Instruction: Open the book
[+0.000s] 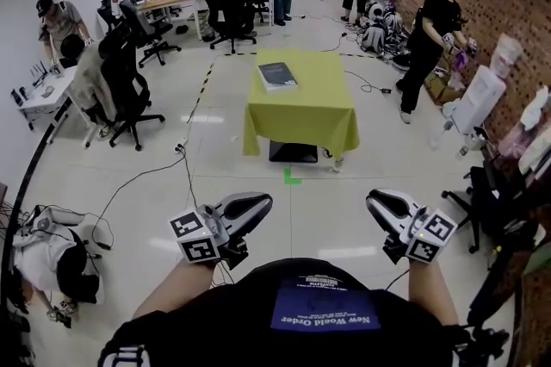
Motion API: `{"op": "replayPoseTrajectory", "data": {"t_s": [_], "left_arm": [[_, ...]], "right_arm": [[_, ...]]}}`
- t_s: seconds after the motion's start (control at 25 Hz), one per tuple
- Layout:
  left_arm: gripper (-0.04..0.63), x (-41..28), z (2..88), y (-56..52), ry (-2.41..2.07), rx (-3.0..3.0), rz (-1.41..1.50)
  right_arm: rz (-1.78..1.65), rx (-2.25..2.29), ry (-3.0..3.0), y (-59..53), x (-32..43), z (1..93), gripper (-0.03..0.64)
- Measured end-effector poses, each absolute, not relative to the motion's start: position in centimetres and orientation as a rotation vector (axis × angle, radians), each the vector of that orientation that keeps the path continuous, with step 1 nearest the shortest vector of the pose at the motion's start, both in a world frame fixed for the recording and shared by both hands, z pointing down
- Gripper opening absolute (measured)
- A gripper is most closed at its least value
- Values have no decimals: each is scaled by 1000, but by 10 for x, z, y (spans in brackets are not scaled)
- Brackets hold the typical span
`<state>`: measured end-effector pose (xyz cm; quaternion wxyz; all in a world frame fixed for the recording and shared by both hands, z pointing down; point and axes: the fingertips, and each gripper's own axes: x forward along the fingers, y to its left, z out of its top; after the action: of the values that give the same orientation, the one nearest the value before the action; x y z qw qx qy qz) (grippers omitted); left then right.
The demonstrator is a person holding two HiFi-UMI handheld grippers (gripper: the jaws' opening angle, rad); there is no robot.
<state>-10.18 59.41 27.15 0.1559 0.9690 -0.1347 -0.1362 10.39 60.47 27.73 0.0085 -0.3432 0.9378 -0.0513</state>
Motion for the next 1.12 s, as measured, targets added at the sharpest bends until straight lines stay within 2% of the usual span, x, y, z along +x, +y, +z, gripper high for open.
{"op": "replayPoseTrajectory", "data": {"t_s": [0.2, 0.56, 1.12], "left_arm": [[6, -126, 274, 540, -366, 2763, -402], [6, -124, 311, 464, -484, 2704, -376], [6, 2, 268, 327, -740, 2700, -417]], "right_arm": [[-176, -1048, 2972, 557, 65, 278, 29], [-241, -928, 3011, 454, 71, 307, 44], [-126, -502, 3098, 281, 162, 281, 58]]}}
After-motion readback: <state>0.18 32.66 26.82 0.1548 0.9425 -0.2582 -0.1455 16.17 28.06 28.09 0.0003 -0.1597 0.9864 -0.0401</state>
